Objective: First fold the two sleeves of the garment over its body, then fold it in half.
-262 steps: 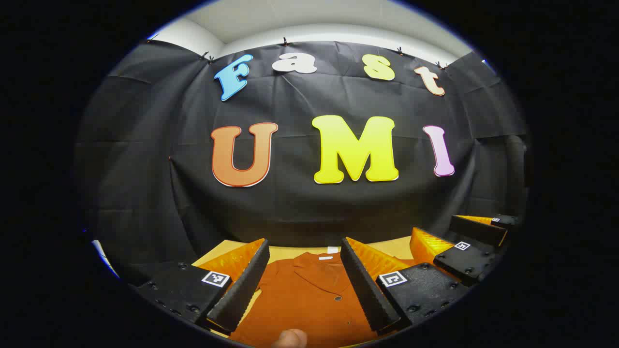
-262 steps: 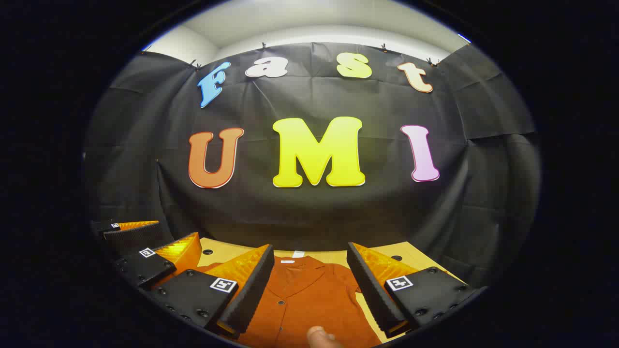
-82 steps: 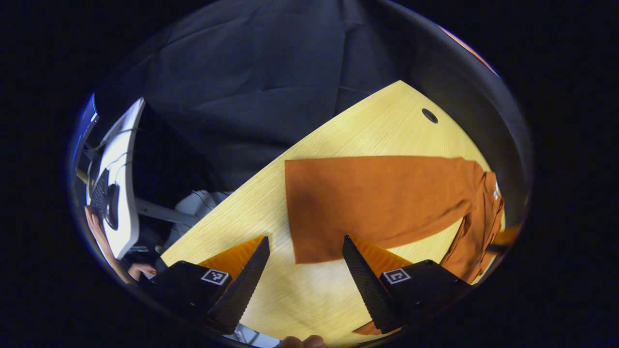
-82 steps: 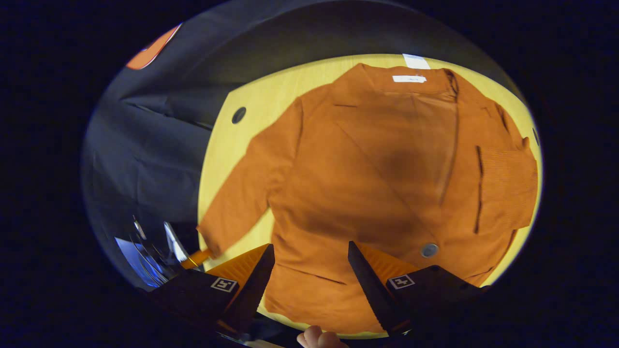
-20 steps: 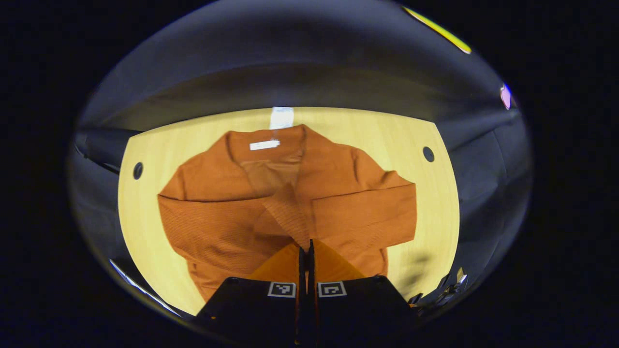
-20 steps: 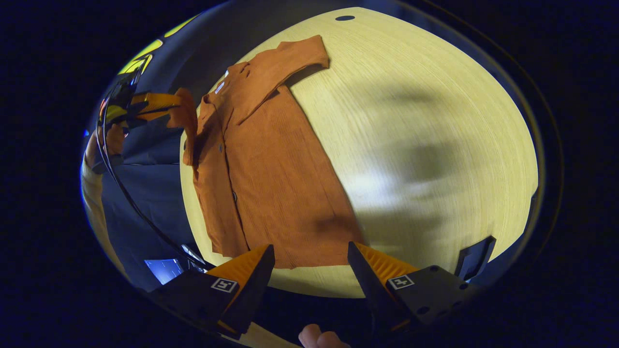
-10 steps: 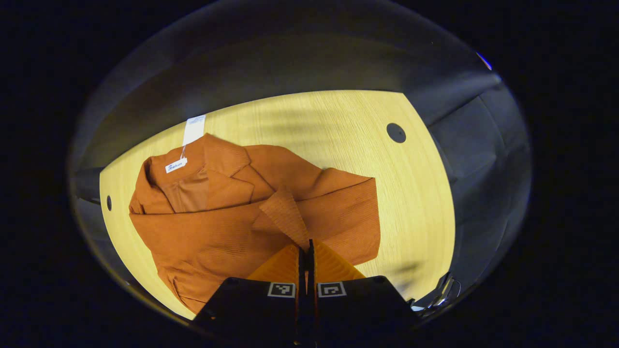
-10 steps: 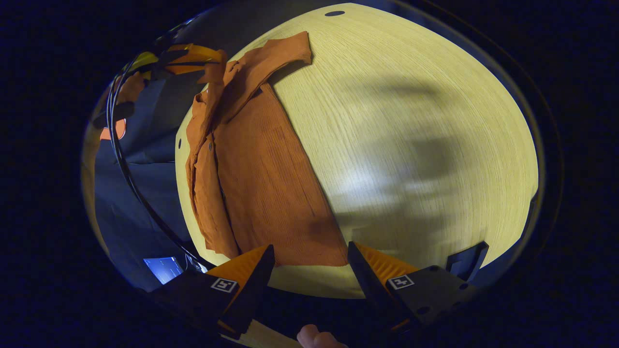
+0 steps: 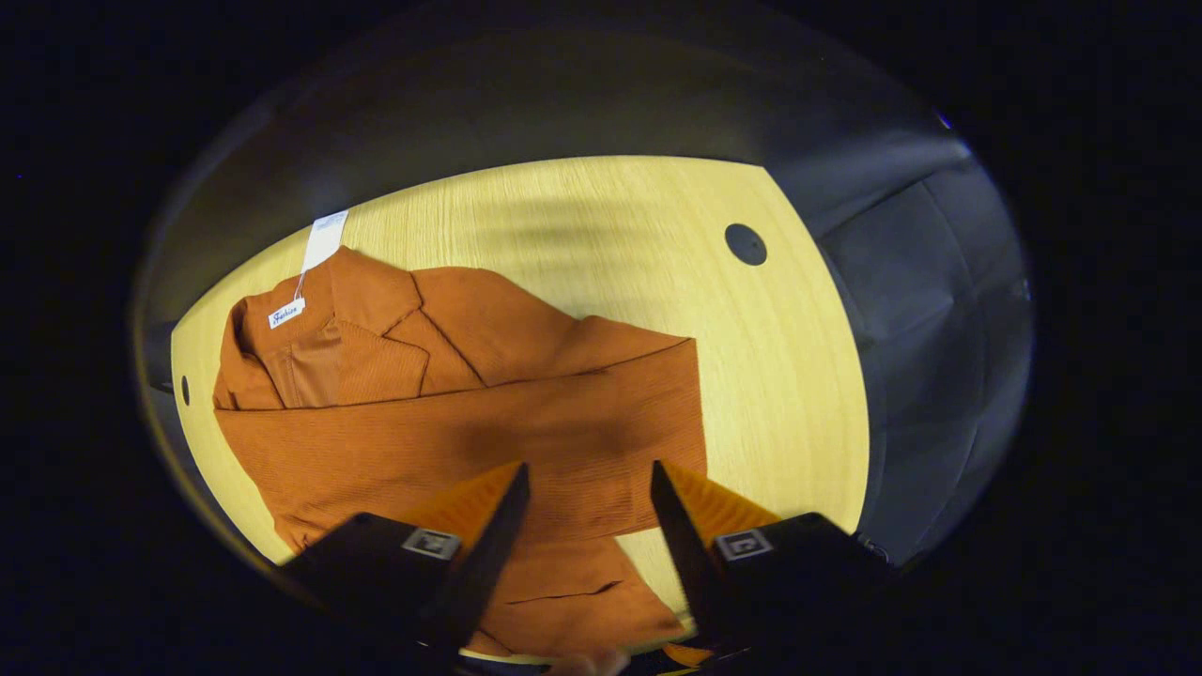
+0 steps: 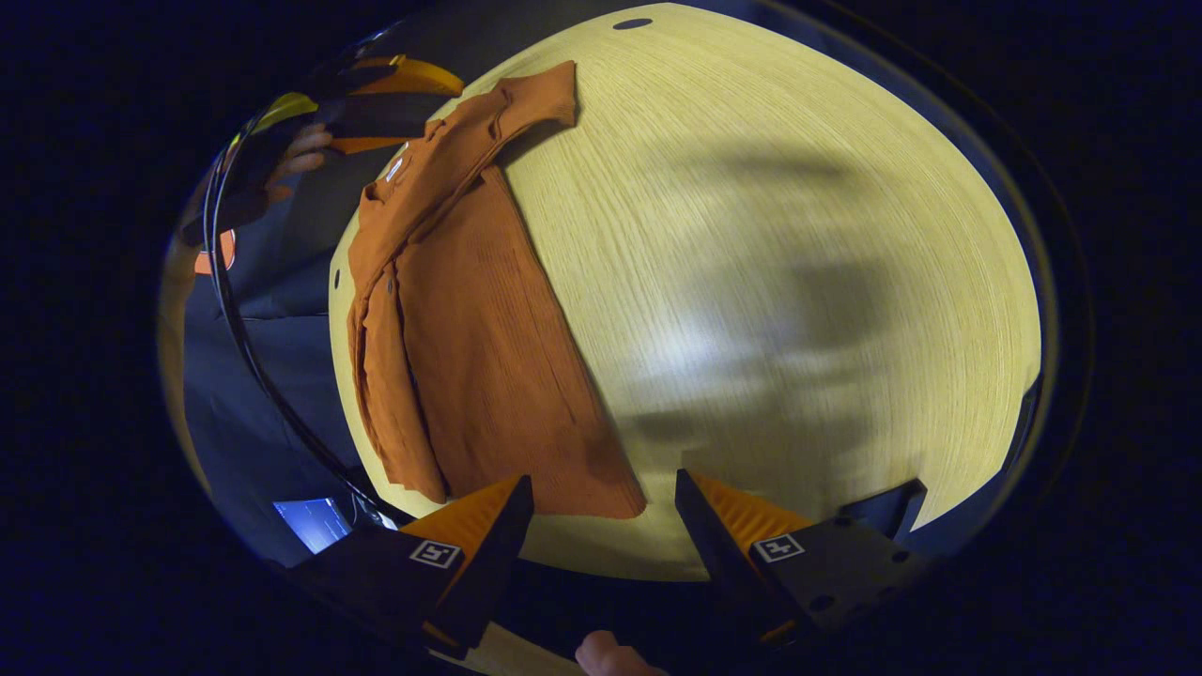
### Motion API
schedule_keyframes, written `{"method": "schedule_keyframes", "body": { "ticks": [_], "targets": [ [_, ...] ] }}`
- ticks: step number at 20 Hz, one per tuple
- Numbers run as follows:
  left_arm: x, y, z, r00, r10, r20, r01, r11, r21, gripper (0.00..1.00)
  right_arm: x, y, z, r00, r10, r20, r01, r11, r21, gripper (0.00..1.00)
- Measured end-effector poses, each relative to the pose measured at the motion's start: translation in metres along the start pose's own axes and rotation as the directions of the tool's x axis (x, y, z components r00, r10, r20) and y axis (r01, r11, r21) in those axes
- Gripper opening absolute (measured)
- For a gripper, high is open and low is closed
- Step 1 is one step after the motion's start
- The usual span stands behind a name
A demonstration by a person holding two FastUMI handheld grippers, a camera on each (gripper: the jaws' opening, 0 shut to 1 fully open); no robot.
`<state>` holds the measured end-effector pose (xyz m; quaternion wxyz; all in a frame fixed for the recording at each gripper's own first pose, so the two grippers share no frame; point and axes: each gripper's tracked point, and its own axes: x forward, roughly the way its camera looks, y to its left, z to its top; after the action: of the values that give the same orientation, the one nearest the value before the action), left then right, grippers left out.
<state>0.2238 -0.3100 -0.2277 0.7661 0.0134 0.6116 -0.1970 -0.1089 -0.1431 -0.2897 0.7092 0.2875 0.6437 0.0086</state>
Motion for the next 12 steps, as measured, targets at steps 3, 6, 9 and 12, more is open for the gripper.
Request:
{"method": "schedule_keyframes", "body": {
  "ticks": [3, 6, 9, 12],
  "targets": [
    [-0.024, 0.003, -0.012, 1.0, -0.025, 0.006, 0.025, 0.998, -0.063, 0.96, -0.002, 0.001, -0.001, 1.0, -0.016, 0.009, 0.017, 1.0, -0.014, 0.96],
    [-0.051, 0.019, -0.034, 0.996, -0.081, 0.048, 0.086, 0.991, -0.099, 0.96, -0.006, 0.005, 0.001, 0.998, -0.055, 0.034, 0.057, 0.997, -0.057, 0.96],
    [-0.077, 0.056, -0.079, 0.991, -0.105, 0.087, 0.115, 0.985, -0.126, 0.96, -0.008, 0.007, 0.006, 0.992, -0.098, 0.08, 0.11, 0.981, -0.157, 0.97],
    [-0.094, 0.102, -0.138, 0.985, -0.13, 0.11, 0.148, 0.973, -0.176, 0.96, -0.004, 0.017, 0.009, 0.993, -0.077, 0.088, 0.086, 0.99, -0.11, 0.96]
  ]
}}
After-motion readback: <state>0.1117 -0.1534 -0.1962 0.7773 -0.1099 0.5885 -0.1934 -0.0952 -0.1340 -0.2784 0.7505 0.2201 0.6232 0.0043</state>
